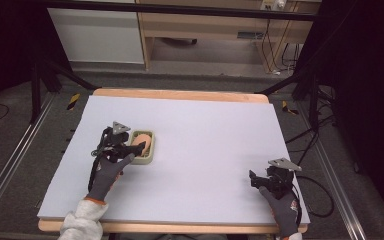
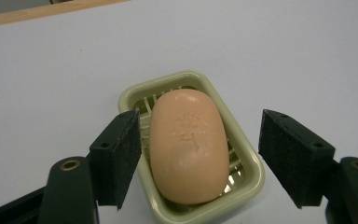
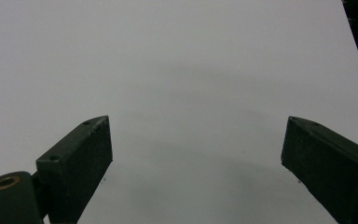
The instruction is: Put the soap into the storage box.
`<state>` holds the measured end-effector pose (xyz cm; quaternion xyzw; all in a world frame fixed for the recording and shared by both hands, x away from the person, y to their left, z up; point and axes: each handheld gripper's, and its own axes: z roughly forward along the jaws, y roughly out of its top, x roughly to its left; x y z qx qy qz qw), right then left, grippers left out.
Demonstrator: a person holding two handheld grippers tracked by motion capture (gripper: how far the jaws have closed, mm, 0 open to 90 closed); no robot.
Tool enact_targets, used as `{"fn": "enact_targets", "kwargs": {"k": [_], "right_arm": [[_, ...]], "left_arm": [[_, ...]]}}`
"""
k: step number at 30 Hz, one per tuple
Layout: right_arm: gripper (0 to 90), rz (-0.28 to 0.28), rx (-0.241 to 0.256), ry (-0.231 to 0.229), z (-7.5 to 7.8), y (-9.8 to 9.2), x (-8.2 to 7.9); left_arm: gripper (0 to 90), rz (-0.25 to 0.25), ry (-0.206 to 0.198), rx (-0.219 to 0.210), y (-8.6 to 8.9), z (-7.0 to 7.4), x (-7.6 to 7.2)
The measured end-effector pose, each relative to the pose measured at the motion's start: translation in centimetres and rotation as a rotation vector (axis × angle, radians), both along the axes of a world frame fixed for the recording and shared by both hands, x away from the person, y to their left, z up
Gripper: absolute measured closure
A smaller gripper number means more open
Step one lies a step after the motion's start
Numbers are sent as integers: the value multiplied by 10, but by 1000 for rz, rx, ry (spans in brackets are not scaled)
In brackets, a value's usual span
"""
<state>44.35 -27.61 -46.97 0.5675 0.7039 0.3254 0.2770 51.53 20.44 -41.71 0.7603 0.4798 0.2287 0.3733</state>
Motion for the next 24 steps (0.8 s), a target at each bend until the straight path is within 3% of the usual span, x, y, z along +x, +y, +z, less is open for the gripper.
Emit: {"fn": "enact_targets", "kwargs": {"k": [10,13,16,24], "right_arm": [[85,-15,-2,4,-1,-3,-1],[83,-19,-5,3,-1,-4,-1],[80,-20,-8,7,-2,-4,-2],[75,-37,-14,9,-4,-6,-2]], "left_arm": [[253,15,-65,-12,28,-14,-24],[245,19,-72,2,37,-21,-31],[235,26,-66,23,44,-27,-35],[218,53,-48,22,64,-41,-48]]}}
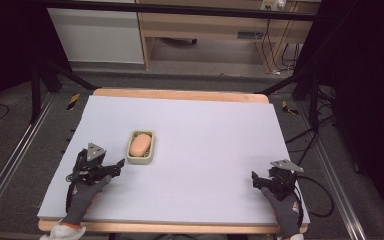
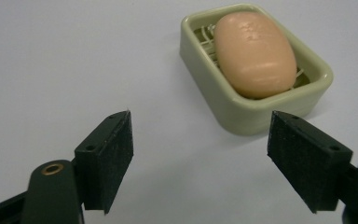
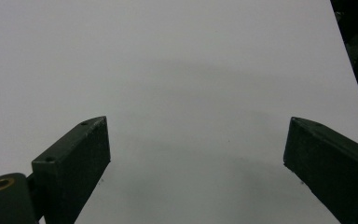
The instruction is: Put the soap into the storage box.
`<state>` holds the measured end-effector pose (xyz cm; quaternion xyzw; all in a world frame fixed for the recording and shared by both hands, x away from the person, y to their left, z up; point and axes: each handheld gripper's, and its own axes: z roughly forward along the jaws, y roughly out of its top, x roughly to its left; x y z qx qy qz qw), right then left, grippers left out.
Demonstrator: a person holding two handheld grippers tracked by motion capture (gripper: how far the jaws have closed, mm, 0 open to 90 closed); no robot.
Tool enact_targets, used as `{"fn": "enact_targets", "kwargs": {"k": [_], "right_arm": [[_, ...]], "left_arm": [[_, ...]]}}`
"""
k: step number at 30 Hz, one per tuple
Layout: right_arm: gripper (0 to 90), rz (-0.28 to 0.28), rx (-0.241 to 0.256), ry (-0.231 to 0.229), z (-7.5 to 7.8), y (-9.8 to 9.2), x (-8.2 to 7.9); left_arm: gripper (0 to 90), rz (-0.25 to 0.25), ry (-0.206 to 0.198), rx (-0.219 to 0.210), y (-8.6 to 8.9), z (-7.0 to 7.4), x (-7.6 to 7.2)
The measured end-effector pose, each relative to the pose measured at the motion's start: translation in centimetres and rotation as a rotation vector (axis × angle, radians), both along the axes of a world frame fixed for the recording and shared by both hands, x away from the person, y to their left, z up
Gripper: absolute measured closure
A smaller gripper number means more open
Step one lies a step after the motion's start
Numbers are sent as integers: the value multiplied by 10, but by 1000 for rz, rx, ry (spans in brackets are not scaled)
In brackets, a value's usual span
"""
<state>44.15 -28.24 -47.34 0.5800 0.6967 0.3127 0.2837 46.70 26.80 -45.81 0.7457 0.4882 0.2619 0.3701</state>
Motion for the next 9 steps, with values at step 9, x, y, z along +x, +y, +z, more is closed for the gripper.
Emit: {"fn": "enact_targets", "kwargs": {"k": [9], "right_arm": [[73,-19,10,4,0,-5,-1]], "left_arm": [[215,50,15,-32,23,-8,-12]]}}
